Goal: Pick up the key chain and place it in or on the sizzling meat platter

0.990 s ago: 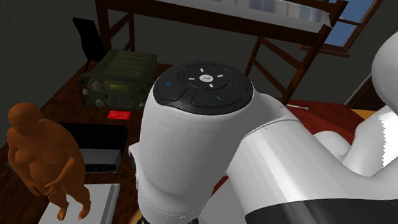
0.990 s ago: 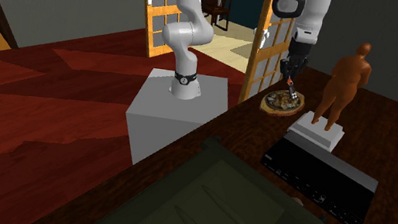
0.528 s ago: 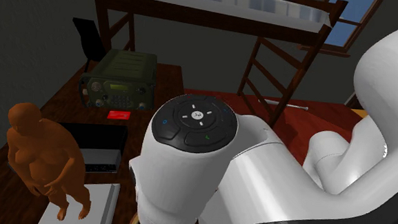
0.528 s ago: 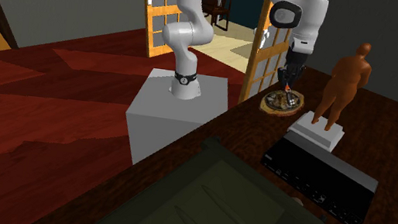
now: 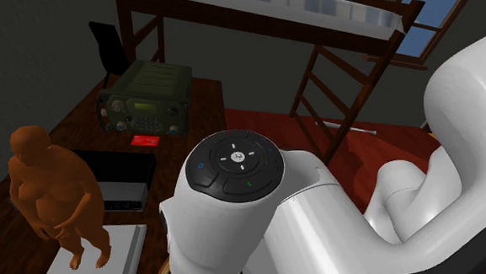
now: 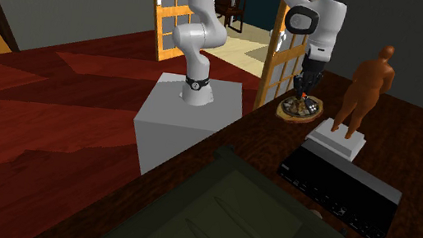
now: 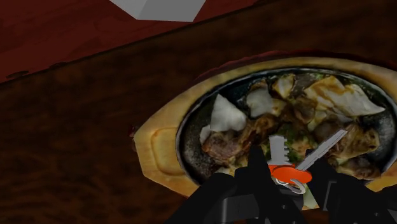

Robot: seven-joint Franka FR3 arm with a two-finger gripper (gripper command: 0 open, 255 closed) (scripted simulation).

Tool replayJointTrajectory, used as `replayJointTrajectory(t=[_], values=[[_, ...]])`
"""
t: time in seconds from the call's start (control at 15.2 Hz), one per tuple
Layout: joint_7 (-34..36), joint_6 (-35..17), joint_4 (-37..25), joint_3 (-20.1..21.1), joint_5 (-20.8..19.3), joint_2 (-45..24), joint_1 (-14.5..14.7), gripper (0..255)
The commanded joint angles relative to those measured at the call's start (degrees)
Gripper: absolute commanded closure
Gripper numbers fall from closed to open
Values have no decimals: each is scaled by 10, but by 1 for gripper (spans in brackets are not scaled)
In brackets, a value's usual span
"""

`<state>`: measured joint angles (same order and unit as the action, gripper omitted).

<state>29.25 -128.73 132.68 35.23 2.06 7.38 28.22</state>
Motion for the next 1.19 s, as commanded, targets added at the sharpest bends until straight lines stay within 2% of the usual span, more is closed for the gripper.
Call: replayJointTrajectory(t=[0.0,0.07,0.4,0.66,1.12], values=[[0,0,0,0,0,0,0,255],[0,0,0,0,0,0,0,0],[0,0,0,0,0,0,0,0],[-19,75,-39,-10,25,42,4,0],[-19,75,-39,-10,25,42,4,0]])
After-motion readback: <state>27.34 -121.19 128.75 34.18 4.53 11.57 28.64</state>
